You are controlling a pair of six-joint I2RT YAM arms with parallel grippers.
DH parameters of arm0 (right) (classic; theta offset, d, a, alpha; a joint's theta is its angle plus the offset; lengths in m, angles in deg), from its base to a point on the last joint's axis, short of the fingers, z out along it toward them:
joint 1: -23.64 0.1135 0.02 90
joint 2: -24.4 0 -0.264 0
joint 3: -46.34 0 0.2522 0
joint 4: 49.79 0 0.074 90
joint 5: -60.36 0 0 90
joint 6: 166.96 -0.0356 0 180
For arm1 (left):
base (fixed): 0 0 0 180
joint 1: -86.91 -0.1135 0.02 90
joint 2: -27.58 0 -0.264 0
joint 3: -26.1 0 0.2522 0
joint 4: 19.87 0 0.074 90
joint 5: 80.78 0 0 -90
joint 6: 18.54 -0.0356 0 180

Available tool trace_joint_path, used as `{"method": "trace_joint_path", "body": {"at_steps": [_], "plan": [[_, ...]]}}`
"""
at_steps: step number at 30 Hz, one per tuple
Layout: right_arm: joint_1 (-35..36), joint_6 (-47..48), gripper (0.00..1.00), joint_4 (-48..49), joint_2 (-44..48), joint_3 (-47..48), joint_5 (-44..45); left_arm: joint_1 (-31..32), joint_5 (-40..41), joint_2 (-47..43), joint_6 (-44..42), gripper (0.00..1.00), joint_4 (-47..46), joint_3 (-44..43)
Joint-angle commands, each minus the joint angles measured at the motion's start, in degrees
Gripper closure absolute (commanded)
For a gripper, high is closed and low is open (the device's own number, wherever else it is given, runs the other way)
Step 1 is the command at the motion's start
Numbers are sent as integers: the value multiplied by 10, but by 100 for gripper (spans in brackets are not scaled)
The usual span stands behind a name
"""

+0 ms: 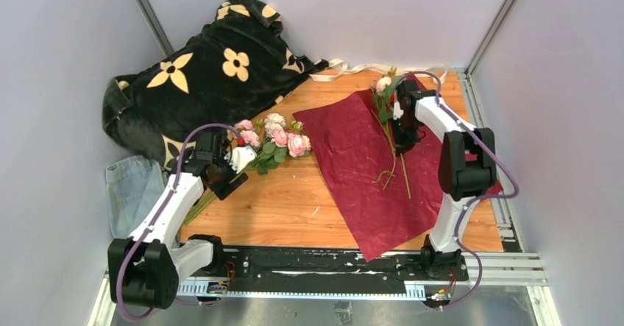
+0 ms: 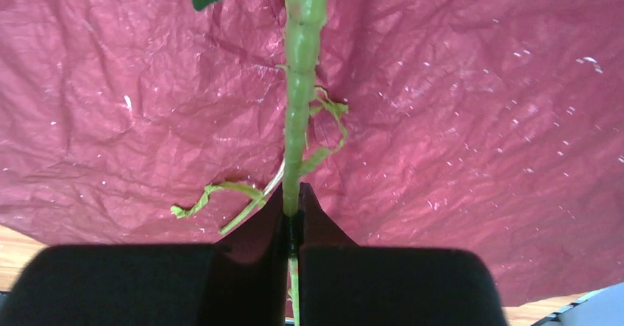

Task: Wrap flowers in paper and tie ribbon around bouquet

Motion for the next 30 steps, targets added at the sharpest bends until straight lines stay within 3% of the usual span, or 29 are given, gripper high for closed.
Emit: {"method": "trace_joint_path", "body": {"at_steps": [1,5,7,9,10,11,15,23,30], "plan": [[-1,21,100,-43,-36,49,6,0,13,-4,-30,26,-54,2],[-1,18,98,-36,-47,67,-2,0,16,-3,-28,29,-61,12],[-1,14,89,-35,-53,72,-13,0,19,1,-28,30,-69,21],[-1,12,66,-39,-57,77,-16,0,19,5,-28,33,-78,25],[0,14,39,-43,-56,78,-13,0,19,8,-30,36,-81,25],[1,15,25,-47,-52,79,-7,0,19,11,-34,38,-83,24],[2,14,21,-57,-13,78,5,-1,12,32,-43,44,-92,21],[13,11,18,-38,54,39,3,0,-82,103,-5,53,-121,1],[15,17,17,-39,73,23,12,0,-51,143,19,84,-154,-14]]}}
